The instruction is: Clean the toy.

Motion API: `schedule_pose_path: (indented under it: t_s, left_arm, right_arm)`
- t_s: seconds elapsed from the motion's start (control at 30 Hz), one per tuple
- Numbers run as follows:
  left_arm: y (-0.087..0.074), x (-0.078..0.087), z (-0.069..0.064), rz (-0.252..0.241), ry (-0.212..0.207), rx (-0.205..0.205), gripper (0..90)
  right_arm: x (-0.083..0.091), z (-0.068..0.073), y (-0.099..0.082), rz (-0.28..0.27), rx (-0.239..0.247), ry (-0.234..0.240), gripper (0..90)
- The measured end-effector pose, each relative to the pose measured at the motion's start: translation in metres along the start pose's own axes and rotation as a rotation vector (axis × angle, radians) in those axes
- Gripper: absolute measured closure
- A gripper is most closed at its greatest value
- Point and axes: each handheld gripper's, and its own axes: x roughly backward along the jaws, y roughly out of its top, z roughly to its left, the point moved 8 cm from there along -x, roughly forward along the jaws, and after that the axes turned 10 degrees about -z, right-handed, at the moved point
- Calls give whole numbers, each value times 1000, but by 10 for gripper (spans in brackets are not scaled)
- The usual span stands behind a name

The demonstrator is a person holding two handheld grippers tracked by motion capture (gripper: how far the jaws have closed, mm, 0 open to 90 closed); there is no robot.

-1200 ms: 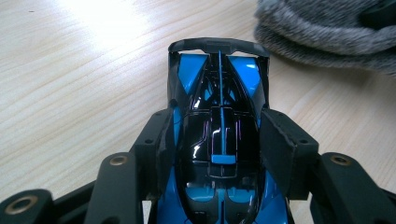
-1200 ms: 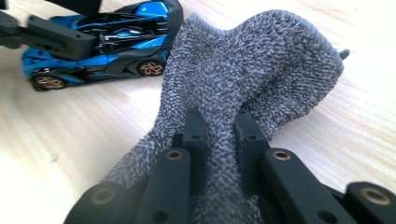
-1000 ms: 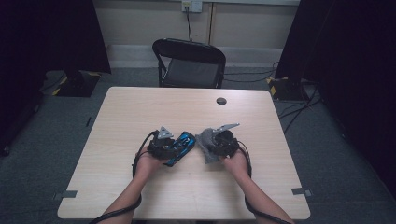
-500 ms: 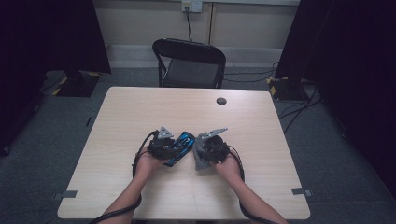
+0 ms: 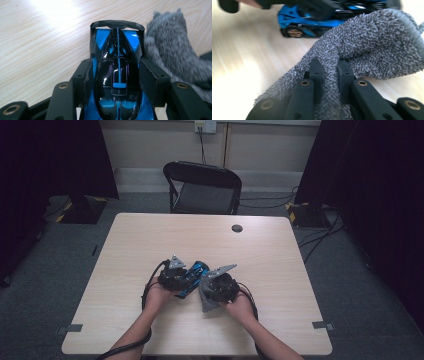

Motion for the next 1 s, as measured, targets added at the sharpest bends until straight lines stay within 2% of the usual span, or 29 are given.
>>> schedule_pose_path:
  t_s: [0.03, 0.27, 0.53, 0.63, 1.0]
  left_arm:
    - [0, 0, 0, 0, 0, 0, 465]
    - [0, 0, 0, 0, 0, -1, 465]
    - [0, 0, 0, -2, 1, 5, 466]
    - [0, 0, 0, -3, 1, 4, 466]
    - [0, 0, 0, -4, 3, 4, 466]
  right_arm:
    - [-2, 6, 0, 2, 11, 17, 783]
    - [-6, 23, 1, 3, 41, 64, 782]
    - [-8, 34, 0, 4, 58, 95, 782]
    - [-8, 40, 0, -1, 59, 124, 781]
    - [-9, 57, -2, 0, 77, 179, 779]
